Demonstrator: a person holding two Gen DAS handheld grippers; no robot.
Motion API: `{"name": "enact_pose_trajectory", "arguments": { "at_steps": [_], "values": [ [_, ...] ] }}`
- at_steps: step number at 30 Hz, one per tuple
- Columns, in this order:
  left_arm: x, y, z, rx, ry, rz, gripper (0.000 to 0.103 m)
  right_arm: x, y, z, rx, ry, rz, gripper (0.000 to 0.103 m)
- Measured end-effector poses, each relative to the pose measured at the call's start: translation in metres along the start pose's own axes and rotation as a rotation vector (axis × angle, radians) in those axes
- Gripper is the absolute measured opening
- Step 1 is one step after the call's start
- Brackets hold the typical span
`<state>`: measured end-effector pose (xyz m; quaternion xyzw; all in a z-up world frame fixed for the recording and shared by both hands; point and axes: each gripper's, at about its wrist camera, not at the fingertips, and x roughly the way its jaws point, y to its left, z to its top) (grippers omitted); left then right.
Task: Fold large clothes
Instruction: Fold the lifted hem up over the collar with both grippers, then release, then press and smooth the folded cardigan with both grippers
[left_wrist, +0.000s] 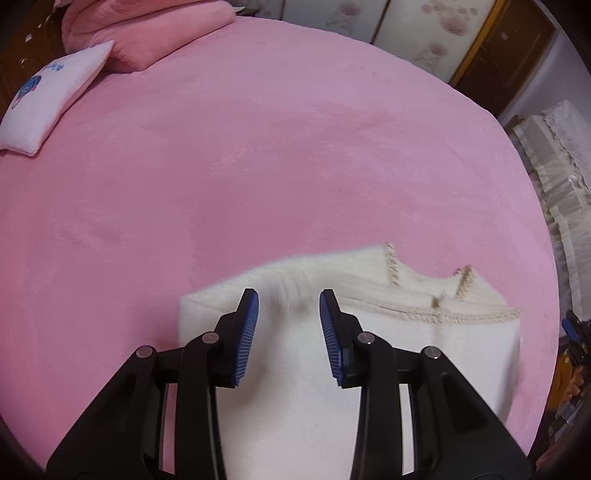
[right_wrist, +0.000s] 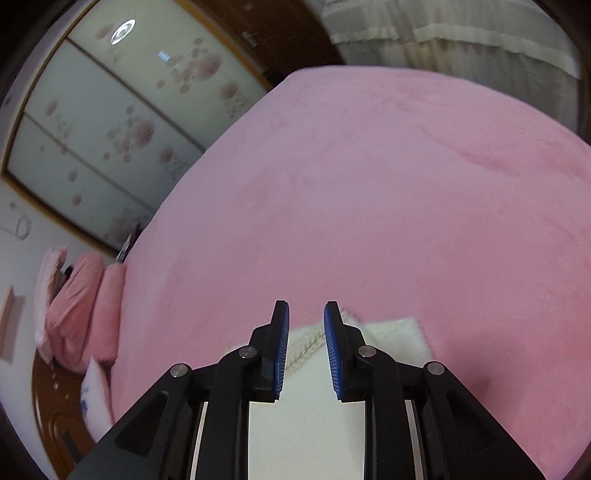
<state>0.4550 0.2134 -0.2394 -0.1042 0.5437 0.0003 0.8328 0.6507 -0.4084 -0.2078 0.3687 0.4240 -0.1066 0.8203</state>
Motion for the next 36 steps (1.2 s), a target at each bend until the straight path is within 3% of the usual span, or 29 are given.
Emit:
{"name": "enact_pose_trajectory", "arguments": {
  "at_steps": [3,5,8,14,17,19,20,22,27,30,32,34,36],
  "values": [
    [-0.006,-0.019,-0.013,0.033,0.024,-0.042,0.031,0.004,0.013,-0.004,-0.047,0.045,0.043,0.020],
    [-0.004,-0.035,-0.033,0.050,0.101,-0.107,0.031,0.012,0.023,-0.018,-0.099,0.119,0.086,0.020],
    [0.001,-0.050,-0.069,0.070,0.169,-0.169,0.031,0.027,0.040,-0.063,-0.217,0.282,0.152,0.019],
    [0.028,-0.072,-0.151,0.088,0.264,-0.211,0.029,0.053,0.069,-0.188,-0.446,0.585,0.258,0.017],
    [0.057,-0.079,-0.182,0.080,0.344,-0.185,0.028,0.069,0.075,-0.241,-0.528,0.670,0.280,0.017],
    [0.071,-0.082,-0.194,0.094,0.363,-0.137,0.028,0.075,0.071,-0.262,-0.557,0.654,0.246,0.017],
    [0.073,-0.082,-0.197,0.109,0.339,-0.120,0.026,0.077,0.069,-0.261,-0.557,0.644,0.250,0.017],
    [0.068,-0.078,-0.199,0.108,0.299,-0.084,0.015,0.077,0.050,-0.263,-0.537,0.645,0.259,0.000],
    [0.058,-0.031,-0.206,0.155,0.176,0.199,0.012,0.068,-0.028,-0.223,-0.480,0.597,0.171,0.000],
    [0.056,0.013,-0.205,0.086,0.131,0.232,0.012,0.053,-0.091,-0.183,-0.400,0.519,0.048,0.000],
    [0.050,0.034,-0.205,0.031,0.099,0.209,0.012,0.042,-0.127,-0.163,-0.300,0.480,-0.008,0.000],
    [0.046,0.039,-0.207,0.002,0.103,0.180,0.011,0.035,-0.148,-0.150,-0.191,0.470,-0.013,0.000],
    [0.041,0.025,-0.205,0.012,0.117,0.207,0.012,0.032,-0.147,-0.142,-0.160,0.482,-0.057,0.000]
  ]
}}
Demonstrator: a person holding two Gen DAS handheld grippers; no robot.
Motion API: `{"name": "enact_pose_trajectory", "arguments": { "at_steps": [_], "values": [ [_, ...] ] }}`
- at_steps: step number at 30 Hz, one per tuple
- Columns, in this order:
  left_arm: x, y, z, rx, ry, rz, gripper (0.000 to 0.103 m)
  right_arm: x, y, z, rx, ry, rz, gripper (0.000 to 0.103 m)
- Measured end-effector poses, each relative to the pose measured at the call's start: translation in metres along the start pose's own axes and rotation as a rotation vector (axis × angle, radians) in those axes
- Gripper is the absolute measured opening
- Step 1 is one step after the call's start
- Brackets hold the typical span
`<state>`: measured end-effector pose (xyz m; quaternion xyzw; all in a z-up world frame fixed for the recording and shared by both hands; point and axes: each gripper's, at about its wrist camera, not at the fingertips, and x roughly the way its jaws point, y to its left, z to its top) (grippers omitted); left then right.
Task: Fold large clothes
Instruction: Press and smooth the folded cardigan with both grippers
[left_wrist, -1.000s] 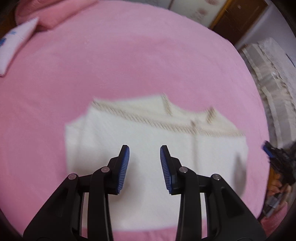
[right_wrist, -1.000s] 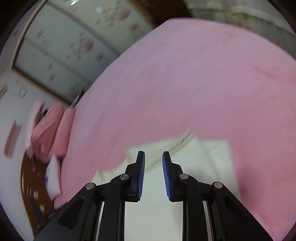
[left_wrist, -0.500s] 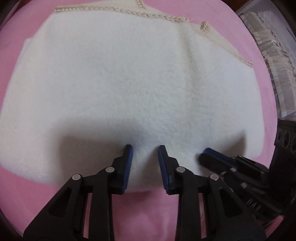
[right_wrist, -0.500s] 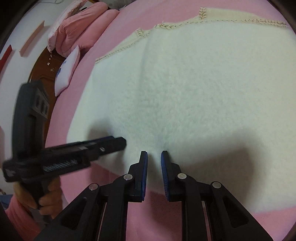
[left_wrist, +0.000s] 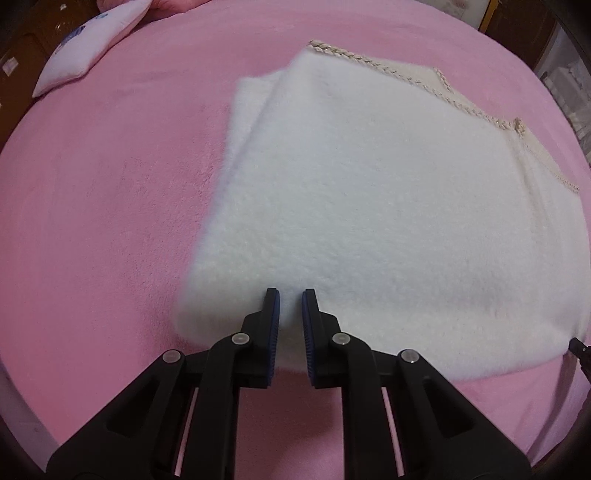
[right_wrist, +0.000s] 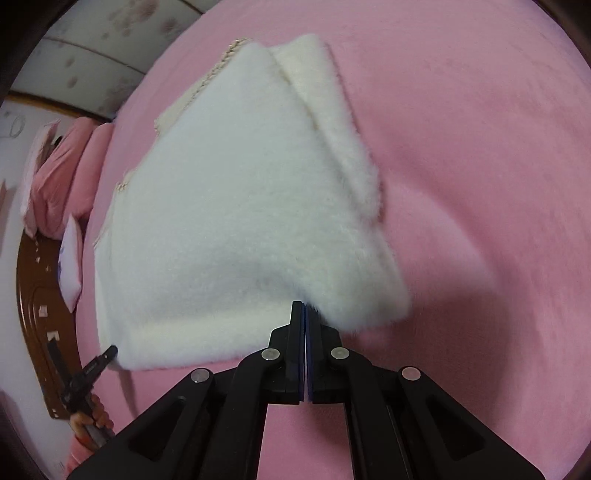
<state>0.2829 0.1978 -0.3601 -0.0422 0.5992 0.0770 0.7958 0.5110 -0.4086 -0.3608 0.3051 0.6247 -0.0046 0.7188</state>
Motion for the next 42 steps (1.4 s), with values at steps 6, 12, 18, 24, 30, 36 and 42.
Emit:
{"name": "enact_pose_trajectory", "arguments": {
  "at_steps": [6,12,18,24,30,36,42],
  "values": [
    [-0.014,-0.075,0.004,-0.060,0.093,-0.266,0.012,0.006,0.079,-0.015,-0.129,0.097,0.067,0.000],
    [-0.004,-0.142,0.013,-0.049,0.148,-0.456,0.012,0.044,0.158,-0.022,-0.330,0.152,0.132,0.000],
    [0.023,-0.143,0.044,-0.121,0.129,-0.532,0.012,0.054,0.168,-0.007,-0.413,0.154,0.100,0.000],
    [0.040,-0.124,0.085,-0.137,0.074,-0.559,0.011,0.072,0.179,0.028,-0.405,0.141,0.105,0.000],
    [0.049,-0.128,0.108,-0.124,0.066,-0.558,0.011,0.055,0.181,0.049,-0.436,0.076,0.074,0.000],
    [0.056,-0.133,0.130,-0.119,0.040,-0.551,0.011,0.043,0.180,0.072,-0.425,0.054,0.078,0.000],
    [0.071,-0.147,0.153,-0.112,0.041,-0.545,0.011,0.045,0.183,0.105,-0.360,0.036,0.121,0.000]
  ]
}}
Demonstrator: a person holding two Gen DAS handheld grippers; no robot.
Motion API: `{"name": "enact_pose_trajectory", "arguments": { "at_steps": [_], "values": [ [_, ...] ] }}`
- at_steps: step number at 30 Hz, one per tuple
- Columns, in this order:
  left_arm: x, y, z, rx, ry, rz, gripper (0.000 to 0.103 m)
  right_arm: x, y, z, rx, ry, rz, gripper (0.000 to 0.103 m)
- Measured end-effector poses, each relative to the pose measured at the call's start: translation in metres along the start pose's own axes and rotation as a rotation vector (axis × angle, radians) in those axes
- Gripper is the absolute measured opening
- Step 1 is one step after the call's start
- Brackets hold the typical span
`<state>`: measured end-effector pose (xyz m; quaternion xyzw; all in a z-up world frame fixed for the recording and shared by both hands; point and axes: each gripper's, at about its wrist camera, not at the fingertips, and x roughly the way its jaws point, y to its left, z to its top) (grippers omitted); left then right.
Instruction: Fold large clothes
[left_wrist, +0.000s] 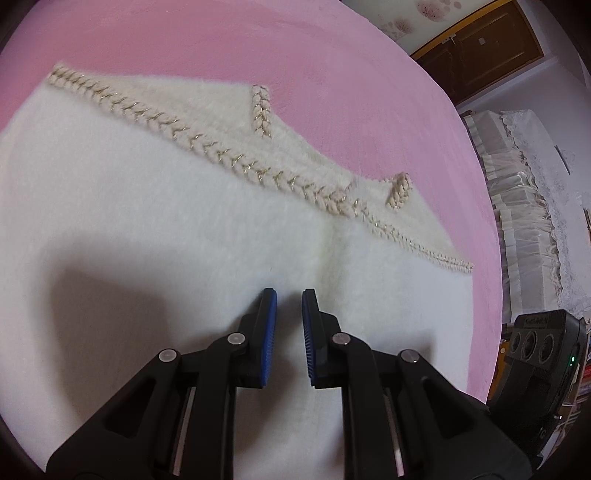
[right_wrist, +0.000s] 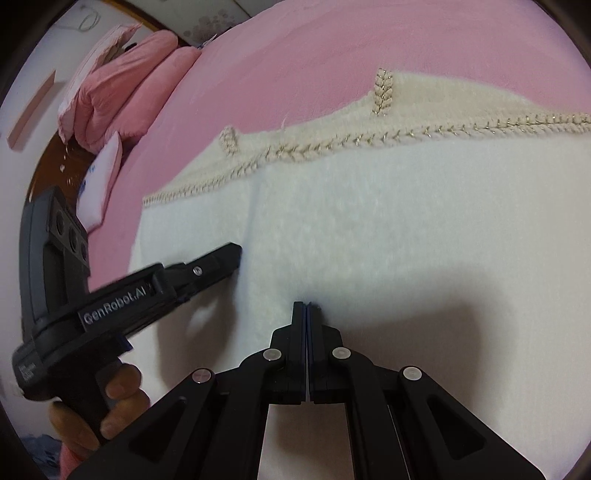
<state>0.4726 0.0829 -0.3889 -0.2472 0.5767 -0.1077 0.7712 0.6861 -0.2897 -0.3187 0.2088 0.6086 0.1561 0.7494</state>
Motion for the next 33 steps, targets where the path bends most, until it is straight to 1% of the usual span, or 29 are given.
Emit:
{"name": "enact_pose_trajectory", "arguments": {
  "at_steps": [3,5,8,12,13,15,17,18,20,21,23,24,25,26,27,29,31,33],
  "values": [
    [0.011,-0.004,0.015,0.006,-0.012,0.006,0.011,-0.002,-0.015,0.015,0.043,-0.012,0.041,0.000],
    [0.018,-0.008,0.026,0.018,-0.030,0.026,0.011,-0.001,-0.025,0.024,0.062,-0.022,0.065,0.000],
    [0.036,-0.011,0.041,0.015,-0.021,0.061,0.011,0.000,-0.042,0.036,0.087,-0.034,0.112,0.000],
    [0.043,-0.019,0.044,0.067,-0.048,0.089,0.011,0.005,-0.060,0.048,0.087,-0.115,0.150,0.000],
    [0.043,-0.019,0.044,0.070,-0.058,0.090,0.008,0.006,-0.067,0.051,0.094,-0.132,0.154,0.000],
    [0.044,-0.014,0.047,0.053,-0.065,0.094,0.001,0.015,-0.071,0.058,0.105,-0.152,0.143,0.000],
    [0.041,-0.004,0.051,0.021,-0.051,0.027,0.001,0.003,-0.086,0.058,0.106,-0.196,0.117,0.000],
    [0.039,0.001,0.052,0.015,-0.050,0.008,0.001,-0.005,-0.094,0.058,0.101,-0.218,0.092,0.000],
    [0.033,0.009,0.055,0.026,-0.058,0.005,0.001,-0.024,-0.121,0.059,0.098,-0.256,-0.002,0.000],
    [0.028,0.012,0.057,0.043,-0.073,0.026,0.001,-0.034,-0.139,0.060,0.122,-0.273,-0.011,0.000],
    [0.017,0.017,0.060,0.091,-0.123,0.096,0.001,-0.058,-0.183,0.060,0.193,-0.294,-0.037,0.000],
    [0.012,0.021,0.063,0.113,-0.151,0.143,0.001,-0.070,-0.204,0.059,0.223,-0.302,-0.025,0.000],
    [0.007,0.027,0.065,0.123,-0.166,0.168,0.001,-0.082,-0.225,0.057,0.250,-0.312,-0.024,0.000],
    [0.003,0.035,0.069,0.121,-0.174,0.181,0.001,-0.092,-0.238,0.056,0.263,-0.320,-0.061,0.000],
    [-0.001,0.041,0.072,0.111,-0.172,0.191,0.001,-0.106,-0.249,0.053,0.260,-0.349,-0.159,0.000],
    [-0.009,0.051,0.078,0.113,-0.180,0.241,0.001,-0.122,-0.263,0.048,0.247,-0.382,-0.299,0.000],
    [-0.016,0.055,0.081,0.141,-0.205,0.336,0.001,-0.136,-0.283,0.044,0.272,-0.380,-0.308,0.000],
    [-0.024,0.068,0.084,0.125,-0.221,0.436,0.001,-0.146,-0.292,0.040,0.293,-0.385,-0.321,0.000]
  ]
}}
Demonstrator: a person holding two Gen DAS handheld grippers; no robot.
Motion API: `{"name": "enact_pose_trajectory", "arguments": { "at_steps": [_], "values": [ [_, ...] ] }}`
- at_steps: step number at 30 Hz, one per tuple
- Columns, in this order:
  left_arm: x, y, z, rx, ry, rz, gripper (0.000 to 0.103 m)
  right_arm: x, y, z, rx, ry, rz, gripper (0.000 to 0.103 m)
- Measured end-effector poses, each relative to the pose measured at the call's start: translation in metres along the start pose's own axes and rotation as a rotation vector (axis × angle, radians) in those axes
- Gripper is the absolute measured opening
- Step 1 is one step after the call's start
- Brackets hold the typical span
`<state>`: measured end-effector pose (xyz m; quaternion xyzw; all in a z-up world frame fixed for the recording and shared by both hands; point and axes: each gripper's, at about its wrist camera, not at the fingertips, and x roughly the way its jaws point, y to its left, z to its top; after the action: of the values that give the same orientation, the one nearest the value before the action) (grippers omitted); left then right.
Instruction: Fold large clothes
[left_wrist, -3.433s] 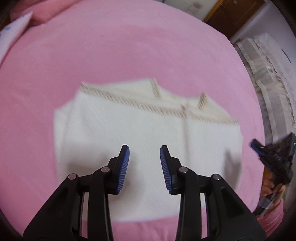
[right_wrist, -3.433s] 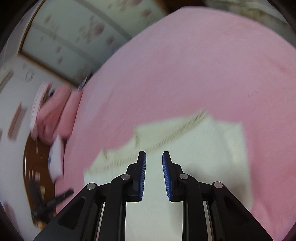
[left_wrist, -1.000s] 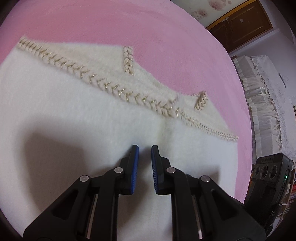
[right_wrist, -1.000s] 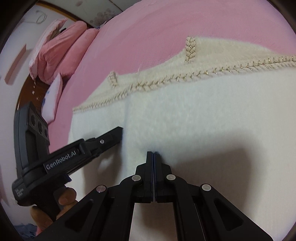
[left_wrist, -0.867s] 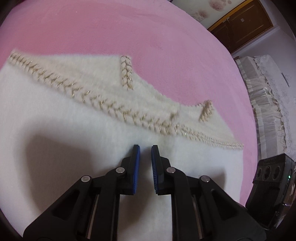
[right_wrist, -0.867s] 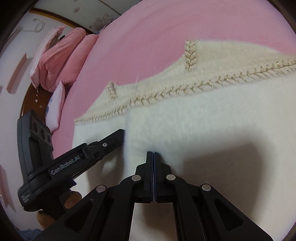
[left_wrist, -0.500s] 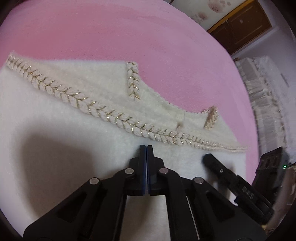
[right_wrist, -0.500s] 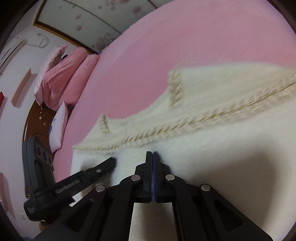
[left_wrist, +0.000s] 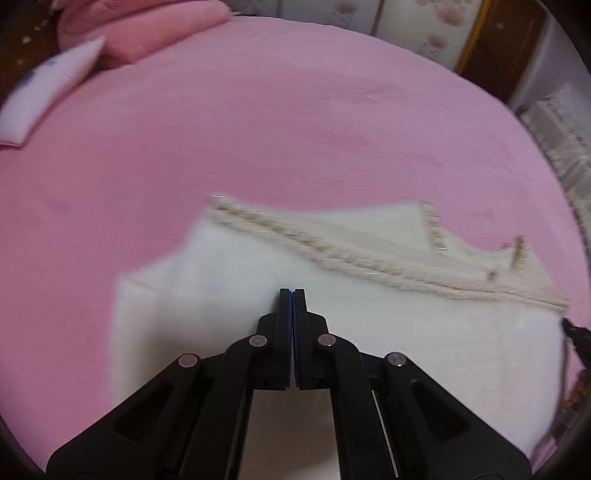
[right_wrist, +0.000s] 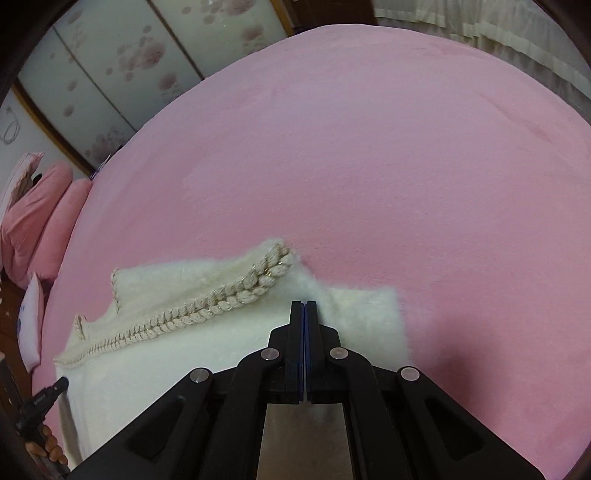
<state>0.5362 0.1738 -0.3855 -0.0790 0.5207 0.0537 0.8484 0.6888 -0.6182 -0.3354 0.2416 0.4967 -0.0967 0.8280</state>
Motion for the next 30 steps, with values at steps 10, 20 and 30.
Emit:
{"name": "enact_pose_trajectory", "arguments": {
  "at_steps": [10,20,30],
  "values": [
    [-0.025,0.038,-0.027,-0.025,0.024,0.003,0.002,-0.025,-0.016,0.003,0.009,0.040,-0.023,0.013],
    [-0.056,0.063,-0.077,-0.155,0.088,-0.037,0.002,-0.014,-0.066,0.002,0.090,0.163,0.082,0.029],
    [-0.093,0.035,-0.095,-0.127,0.057,0.004,0.002,-0.060,-0.007,-0.025,-0.034,-0.002,-0.065,0.007]
  ]
}}
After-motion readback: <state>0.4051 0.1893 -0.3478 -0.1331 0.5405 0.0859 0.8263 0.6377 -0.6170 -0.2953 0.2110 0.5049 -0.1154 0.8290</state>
